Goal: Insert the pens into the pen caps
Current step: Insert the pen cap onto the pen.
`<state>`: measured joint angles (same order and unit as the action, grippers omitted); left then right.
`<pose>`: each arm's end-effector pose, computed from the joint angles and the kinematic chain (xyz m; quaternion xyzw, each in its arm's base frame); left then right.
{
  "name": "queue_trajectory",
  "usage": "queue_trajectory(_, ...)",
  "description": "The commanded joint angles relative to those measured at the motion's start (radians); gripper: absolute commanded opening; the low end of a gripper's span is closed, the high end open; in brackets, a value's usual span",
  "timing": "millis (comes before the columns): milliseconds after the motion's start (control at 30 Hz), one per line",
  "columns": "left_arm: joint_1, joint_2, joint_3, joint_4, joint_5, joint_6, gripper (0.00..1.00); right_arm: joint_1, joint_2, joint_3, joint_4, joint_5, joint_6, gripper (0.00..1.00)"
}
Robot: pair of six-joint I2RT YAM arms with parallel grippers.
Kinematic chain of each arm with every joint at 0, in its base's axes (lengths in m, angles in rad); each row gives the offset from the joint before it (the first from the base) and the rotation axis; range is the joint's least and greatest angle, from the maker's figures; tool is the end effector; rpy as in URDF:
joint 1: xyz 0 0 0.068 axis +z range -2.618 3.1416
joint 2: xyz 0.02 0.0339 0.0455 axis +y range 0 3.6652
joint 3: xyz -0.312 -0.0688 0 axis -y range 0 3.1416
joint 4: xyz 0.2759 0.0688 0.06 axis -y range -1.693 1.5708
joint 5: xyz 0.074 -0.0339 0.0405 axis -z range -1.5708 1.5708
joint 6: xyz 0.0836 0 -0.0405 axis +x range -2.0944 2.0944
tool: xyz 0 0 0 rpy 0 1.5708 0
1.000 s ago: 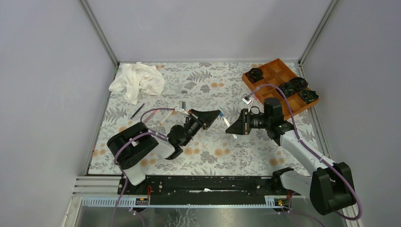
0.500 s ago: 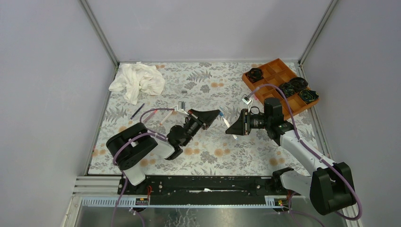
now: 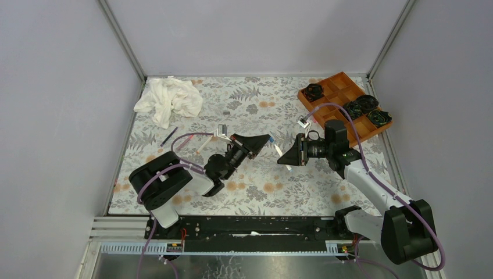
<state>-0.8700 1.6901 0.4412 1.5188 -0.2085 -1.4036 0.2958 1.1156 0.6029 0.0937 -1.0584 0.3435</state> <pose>0.2399 -0.2575 0.2221 -0.2387 0.5591 -0.6916 0.3900 0.2253 0.1448 0.2639 -0.2576 0.7303 0.5497 0.3132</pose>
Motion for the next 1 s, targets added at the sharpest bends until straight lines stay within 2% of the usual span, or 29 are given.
queue_trajectory(0,-0.006,0.015,0.016,0.073,0.01,0.026,0.0,0.008,-0.013,0.045,-0.015,0.025,-0.027,0.0)
queue_trajectory(600,-0.015,0.037,0.046,0.064,0.048,0.033,0.0,0.009,-0.013,0.049,-0.026,0.058,-0.033,0.0)
queue_trajectory(833,-0.024,0.005,0.063,-0.027,0.069,0.07,0.0,0.009,-0.017,0.059,-0.063,0.095,-0.071,0.0)
queue_trajectory(967,-0.03,-0.047,0.087,-0.18,0.079,0.115,0.0,0.009,-0.023,0.073,-0.111,0.129,-0.117,0.0)
